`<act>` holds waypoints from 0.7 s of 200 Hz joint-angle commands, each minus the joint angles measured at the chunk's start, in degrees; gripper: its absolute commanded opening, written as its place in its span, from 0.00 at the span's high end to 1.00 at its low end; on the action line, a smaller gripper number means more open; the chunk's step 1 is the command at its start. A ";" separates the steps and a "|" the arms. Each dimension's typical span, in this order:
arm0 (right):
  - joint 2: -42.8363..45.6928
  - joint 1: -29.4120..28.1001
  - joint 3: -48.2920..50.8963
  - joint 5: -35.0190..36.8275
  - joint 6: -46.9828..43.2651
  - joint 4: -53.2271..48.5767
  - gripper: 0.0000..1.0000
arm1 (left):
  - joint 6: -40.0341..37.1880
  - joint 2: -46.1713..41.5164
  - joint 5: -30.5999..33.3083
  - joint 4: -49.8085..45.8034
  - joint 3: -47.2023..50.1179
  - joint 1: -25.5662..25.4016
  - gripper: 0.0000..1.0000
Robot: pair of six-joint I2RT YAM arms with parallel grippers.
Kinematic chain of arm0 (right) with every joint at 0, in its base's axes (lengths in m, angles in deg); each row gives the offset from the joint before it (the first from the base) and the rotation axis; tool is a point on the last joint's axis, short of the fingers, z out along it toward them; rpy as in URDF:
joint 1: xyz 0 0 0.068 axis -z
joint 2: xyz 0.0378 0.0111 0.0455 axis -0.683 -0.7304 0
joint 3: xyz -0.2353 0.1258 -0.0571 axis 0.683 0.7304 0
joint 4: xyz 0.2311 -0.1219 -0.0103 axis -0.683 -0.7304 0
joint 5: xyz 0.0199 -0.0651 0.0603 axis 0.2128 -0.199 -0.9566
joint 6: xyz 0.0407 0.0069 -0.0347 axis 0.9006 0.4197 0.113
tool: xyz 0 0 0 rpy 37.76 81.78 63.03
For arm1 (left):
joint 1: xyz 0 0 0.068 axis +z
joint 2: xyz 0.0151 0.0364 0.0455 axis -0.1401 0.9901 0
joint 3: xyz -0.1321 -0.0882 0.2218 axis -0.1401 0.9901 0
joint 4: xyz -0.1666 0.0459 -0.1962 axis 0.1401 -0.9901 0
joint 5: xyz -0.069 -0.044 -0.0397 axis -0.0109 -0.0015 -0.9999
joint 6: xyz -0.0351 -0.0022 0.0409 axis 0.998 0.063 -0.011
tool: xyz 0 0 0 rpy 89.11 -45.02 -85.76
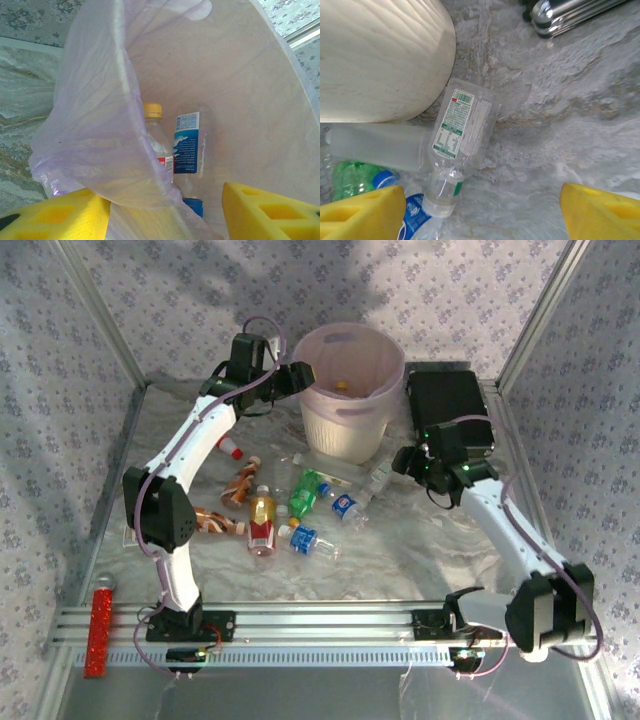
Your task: Put the plastic bottles in the bin
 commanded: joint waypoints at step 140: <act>-26.94 -3.63 -1.53 -3.90 7.50 19.09 0.06 | -0.90 1.62 0.22 -3.44 1.46 0.98 0.39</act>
